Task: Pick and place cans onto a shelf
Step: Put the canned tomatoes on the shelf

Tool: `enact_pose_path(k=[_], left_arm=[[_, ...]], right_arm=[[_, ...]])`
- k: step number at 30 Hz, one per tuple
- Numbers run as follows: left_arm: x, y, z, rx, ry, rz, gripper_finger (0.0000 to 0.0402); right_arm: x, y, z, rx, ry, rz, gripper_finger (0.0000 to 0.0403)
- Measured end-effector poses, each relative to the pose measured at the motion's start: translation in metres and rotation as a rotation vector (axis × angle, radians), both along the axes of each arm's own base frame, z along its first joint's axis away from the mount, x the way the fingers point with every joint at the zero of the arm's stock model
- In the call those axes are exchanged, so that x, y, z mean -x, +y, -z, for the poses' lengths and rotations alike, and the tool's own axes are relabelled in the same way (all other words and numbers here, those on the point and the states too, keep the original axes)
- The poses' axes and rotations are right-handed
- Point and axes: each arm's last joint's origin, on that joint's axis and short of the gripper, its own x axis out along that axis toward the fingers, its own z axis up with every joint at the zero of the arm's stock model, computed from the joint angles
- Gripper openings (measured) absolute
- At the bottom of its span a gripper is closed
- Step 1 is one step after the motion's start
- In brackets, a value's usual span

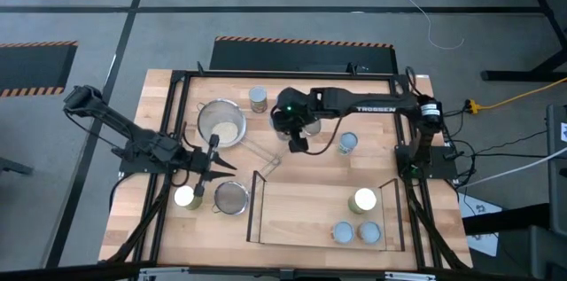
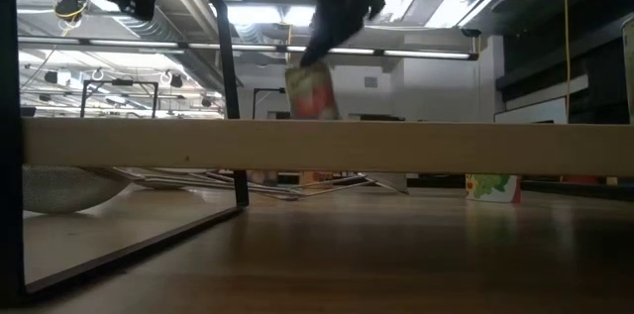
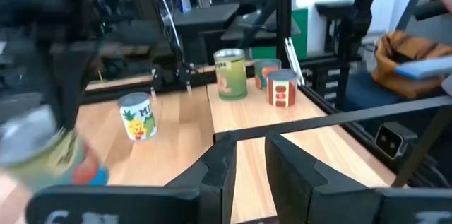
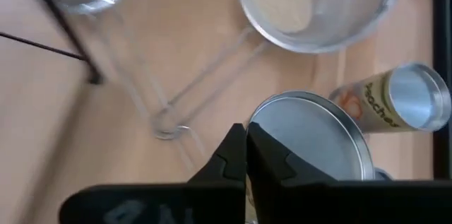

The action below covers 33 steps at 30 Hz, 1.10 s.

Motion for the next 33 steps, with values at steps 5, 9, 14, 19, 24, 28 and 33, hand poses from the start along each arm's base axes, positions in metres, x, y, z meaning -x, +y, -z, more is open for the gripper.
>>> enact_pose_path(k=[5, 9, 14, 19, 24, 28, 33], left_arm=[[0.004, 0.002, 0.014, 0.017, -0.02, 0.0, 0.0069], [0.005, 0.002, 0.017, 0.028, -0.01, -0.001, 0.0069], [0.005, 0.003, 0.017, 0.03, -0.013, -0.001, 0.0069], [0.005, 0.003, 0.017, 0.03, -0.012, -0.001, 0.0069], [0.005, 0.003, 0.017, 0.03, -0.012, -0.001, 0.0069], [0.005, 0.003, 0.017, 0.031, -0.012, -0.001, 0.0069], [0.005, 0.003, 0.017, 0.032, -0.013, -0.001, 0.0069]], right_arm=[[0.005, 0.03, -0.034, -0.05, 0.037, -0.01, 0.0001], [0.014, 0.061, -0.051, -0.095, 0.09, -0.016, 0.0001], [0.035, 0.107, -0.059, -0.147, 0.142, -0.04, 0.0001], [0.061, 0.155, -0.056, -0.114, 0.155, 0.011, 0.0], [0.098, 0.192, -0.042, -0.08, 0.159, 0.106, 0.0], [0.129, 0.212, -0.029, -0.054, 0.095, 0.172, 0.0], [0.16, 0.223, -0.013, -0.073, -0.034, 0.198, 0.0001]])
